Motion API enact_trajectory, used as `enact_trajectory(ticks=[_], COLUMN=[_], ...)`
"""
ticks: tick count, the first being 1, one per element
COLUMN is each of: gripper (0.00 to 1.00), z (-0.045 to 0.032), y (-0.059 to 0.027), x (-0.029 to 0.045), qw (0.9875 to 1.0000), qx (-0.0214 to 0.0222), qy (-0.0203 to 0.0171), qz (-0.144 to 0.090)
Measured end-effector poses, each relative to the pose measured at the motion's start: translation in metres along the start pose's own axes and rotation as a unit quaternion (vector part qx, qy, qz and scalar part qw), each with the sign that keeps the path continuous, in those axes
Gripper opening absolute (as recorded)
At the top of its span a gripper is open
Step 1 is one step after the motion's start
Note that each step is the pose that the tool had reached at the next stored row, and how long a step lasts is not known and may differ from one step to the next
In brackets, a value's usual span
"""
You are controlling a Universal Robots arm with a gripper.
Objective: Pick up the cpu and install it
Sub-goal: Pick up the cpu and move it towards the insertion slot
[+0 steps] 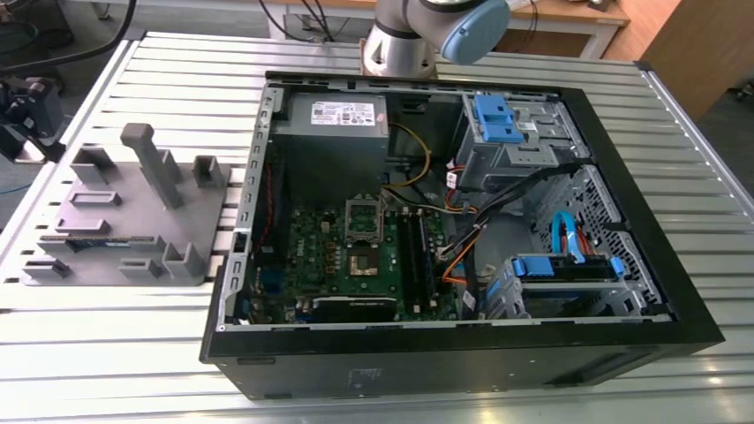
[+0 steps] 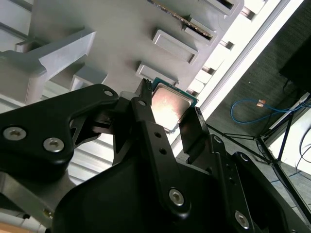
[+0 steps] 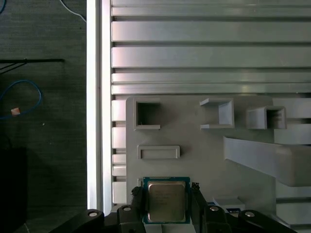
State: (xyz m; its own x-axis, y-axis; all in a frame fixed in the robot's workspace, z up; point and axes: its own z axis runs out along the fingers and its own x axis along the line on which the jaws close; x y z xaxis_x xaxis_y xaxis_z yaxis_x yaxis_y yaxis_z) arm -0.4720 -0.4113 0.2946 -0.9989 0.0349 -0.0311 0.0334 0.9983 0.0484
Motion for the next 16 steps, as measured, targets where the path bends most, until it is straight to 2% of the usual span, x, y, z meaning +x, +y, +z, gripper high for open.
enact_trajectory(ticks=[16], gripper=[0.47], z=[-0.0058], y=[0.0003], x=[-0.0002], qw=[1.0], qx=[0.0], qy=[0.0], qz=[0.0])
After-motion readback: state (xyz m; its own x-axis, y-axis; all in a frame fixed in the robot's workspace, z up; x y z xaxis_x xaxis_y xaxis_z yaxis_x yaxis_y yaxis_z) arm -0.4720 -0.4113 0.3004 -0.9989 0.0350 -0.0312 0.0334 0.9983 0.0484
